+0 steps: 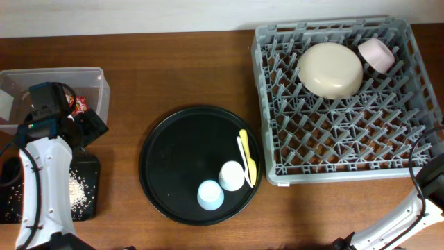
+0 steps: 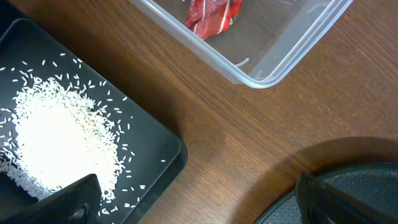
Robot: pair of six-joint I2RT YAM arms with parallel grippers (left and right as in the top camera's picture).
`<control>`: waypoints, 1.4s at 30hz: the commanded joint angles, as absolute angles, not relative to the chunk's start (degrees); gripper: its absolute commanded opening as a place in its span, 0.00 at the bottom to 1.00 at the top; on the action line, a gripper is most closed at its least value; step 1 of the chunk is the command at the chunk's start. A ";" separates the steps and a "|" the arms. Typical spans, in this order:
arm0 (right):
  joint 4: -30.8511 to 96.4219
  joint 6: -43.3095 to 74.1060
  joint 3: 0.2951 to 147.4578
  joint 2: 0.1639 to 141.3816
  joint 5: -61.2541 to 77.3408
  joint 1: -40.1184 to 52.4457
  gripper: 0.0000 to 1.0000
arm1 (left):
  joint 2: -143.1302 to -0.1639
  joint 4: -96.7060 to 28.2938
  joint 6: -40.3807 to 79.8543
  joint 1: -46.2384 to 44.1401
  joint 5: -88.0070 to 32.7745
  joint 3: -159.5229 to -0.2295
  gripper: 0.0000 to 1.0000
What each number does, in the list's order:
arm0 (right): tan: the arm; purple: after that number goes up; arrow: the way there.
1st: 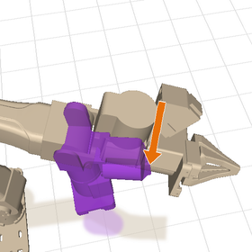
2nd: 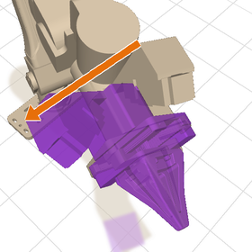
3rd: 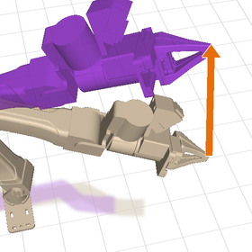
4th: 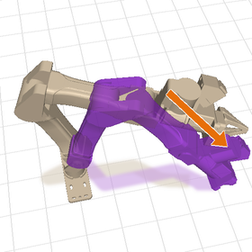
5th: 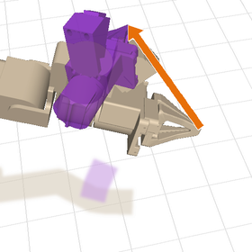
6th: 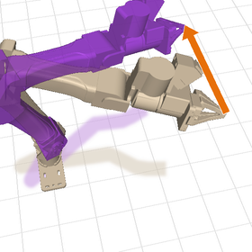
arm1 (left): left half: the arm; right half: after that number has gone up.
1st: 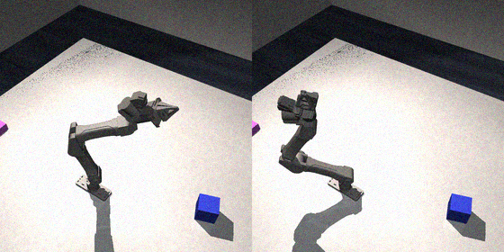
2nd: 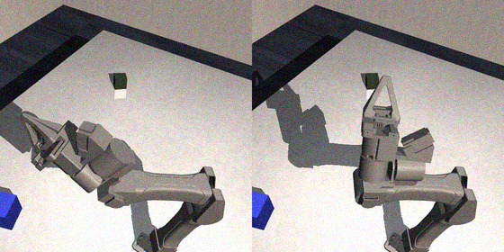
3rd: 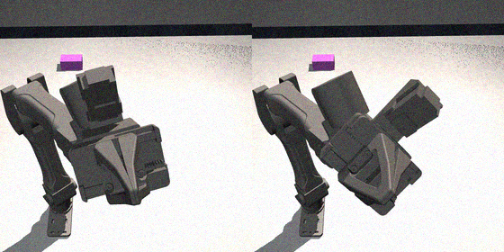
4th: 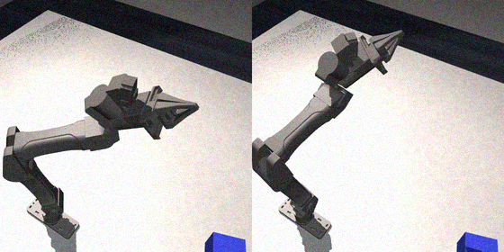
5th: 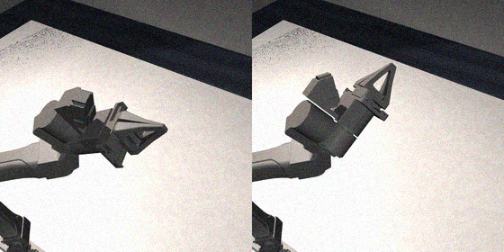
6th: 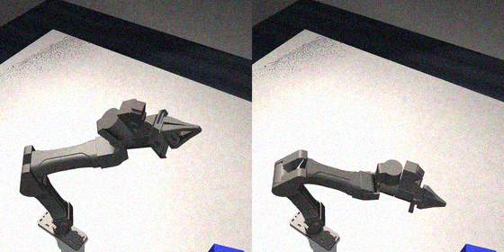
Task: Sort waste into correct bins and load items into the dishwasher rack
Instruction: 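Return the right gripper to the tray and grasp the white cup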
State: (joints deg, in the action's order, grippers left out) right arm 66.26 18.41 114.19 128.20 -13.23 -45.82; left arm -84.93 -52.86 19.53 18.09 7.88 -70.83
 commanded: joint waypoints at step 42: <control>92.36 23.51 113.56 114.69 1.56 41.19 0.98 | -84.97 -52.73 20.27 18.17 7.70 -71.31 0.99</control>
State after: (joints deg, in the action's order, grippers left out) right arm 92.58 22.65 114.19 115.68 1.43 40.84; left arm -84.93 -52.86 19.53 18.09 7.88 -70.83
